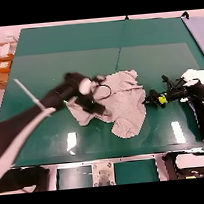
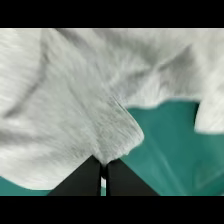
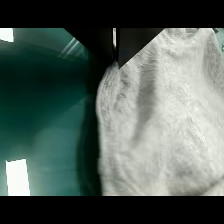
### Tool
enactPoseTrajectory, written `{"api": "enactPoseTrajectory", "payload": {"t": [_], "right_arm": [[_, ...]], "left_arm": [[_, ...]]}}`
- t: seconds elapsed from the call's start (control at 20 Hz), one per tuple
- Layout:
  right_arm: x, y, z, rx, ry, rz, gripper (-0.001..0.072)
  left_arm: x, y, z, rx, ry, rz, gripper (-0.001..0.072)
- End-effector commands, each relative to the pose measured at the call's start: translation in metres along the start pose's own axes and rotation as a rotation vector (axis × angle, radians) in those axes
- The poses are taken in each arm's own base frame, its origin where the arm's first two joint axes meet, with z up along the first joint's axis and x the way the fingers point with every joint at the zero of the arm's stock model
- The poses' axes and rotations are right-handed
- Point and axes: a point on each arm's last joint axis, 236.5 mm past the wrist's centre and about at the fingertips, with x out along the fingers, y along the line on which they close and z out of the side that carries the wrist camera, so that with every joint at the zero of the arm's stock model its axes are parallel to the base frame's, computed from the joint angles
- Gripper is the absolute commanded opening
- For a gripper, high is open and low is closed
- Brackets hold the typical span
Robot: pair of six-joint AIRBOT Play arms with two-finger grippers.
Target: Fold the shirts.
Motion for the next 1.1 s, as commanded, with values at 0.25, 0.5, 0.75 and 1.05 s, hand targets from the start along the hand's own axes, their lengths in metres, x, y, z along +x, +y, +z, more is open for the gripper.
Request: {"api": "enactPoseTrajectory", "payload": {"t": [0.25,0.5,0.75,1.05], "right_arm": [[-0.115,0.082,0.025,-0.001,-0.238,0.315,0.0009],[-0.312,0.259,-0.01,-0.424,-0.63,0.678,0.001],[-0.473,0.372,-0.122,-0.825,-1.213,0.596,0.001],[-0.5,0.441,-0.233,-1.133,-1.416,0.479,0.001]], "left_arm": [[-0.192,0.135,-0.022,-0.29,-0.381,0.084,0.0022],[-0.332,0.173,-0.038,-0.441,-0.796,0.108,0.0023],[-0.508,0.13,-0.034,-0.35,-1.31,0.148,0.0023],[-0.568,0.068,-0.057,-0.188,-1.434,0.227,0.0023]]}}
